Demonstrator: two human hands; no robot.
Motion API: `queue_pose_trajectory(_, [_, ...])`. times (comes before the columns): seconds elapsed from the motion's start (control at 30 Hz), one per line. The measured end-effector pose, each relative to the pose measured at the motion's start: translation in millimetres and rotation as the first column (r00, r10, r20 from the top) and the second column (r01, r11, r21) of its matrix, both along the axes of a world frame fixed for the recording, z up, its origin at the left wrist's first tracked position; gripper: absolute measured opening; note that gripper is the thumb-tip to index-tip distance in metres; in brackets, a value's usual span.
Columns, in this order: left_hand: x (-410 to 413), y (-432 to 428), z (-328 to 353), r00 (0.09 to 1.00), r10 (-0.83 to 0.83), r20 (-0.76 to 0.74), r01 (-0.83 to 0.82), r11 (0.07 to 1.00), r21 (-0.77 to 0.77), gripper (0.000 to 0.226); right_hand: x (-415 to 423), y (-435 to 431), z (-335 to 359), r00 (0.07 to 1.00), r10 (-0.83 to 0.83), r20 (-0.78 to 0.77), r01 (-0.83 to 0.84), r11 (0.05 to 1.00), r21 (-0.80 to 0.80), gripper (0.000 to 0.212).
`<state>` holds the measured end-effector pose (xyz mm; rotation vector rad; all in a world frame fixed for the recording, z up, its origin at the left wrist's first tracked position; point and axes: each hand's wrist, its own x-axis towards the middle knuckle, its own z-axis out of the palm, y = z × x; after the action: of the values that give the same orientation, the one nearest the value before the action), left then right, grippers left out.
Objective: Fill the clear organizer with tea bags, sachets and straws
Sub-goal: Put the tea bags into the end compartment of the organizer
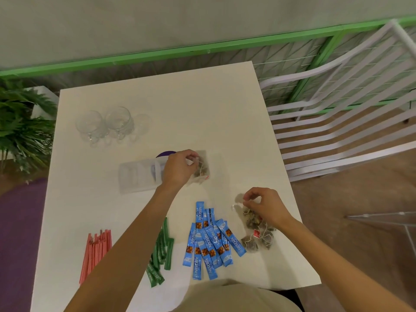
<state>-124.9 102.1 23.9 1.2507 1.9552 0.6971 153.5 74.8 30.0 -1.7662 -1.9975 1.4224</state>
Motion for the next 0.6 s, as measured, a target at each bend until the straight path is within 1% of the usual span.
queue_pose_trajectory(0.1, [0, 1, -1, 0.986, -0.093, -0.138, 0.085, 0.995, -0.059, 0.014, 2, 0, -2, 1.0, 0.008, 0.022, -0.008, 1.0, 0.004, 0.005])
queue_pose_trajectory(0.17, [1, 0, -1, 0.962, -0.156, -0.225, 0.133, 0.984, -0.116, 0.021, 3, -1, -4, 0.999, 0.019, 0.039, -0.019, 1.0, 0.01, 0.005])
queue_pose_trajectory(0.23, [3, -1, 0, 0.938, -0.211, -0.274, 0.181, 0.975, -0.132, 0.026, 4, -1, -4, 0.998, 0.028, 0.053, -0.028, 0.999, 0.016, 0.005])
queue_pose_trajectory(0.33, [6, -4, 4, 0.919, -0.24, -0.314, 0.221, 0.971, -0.097, 0.026, 4, -1, -4, 0.998, 0.03, 0.059, -0.031, 0.999, 0.023, 0.006])
queue_pose_trajectory(0.47, [8, -13, 3, 0.922, -0.186, -0.338, 0.192, 0.981, -0.017, 0.027, 6, -2, -1, 0.998, 0.019, 0.059, -0.021, 0.999, 0.039, 0.008])
queue_pose_trajectory(0.53, [14, -21, 8, 0.937, -0.161, -0.309, 0.187, 0.981, 0.057, 0.025, 8, -2, 1, 0.998, 0.024, 0.059, -0.026, 0.999, 0.046, 0.009])
queue_pose_trajectory(0.6, [28, -34, 15, 0.955, -0.168, -0.243, 0.199, 0.973, 0.112, 0.022, 10, -4, 4, 0.998, 0.025, 0.062, -0.028, 0.998, 0.052, 0.01])
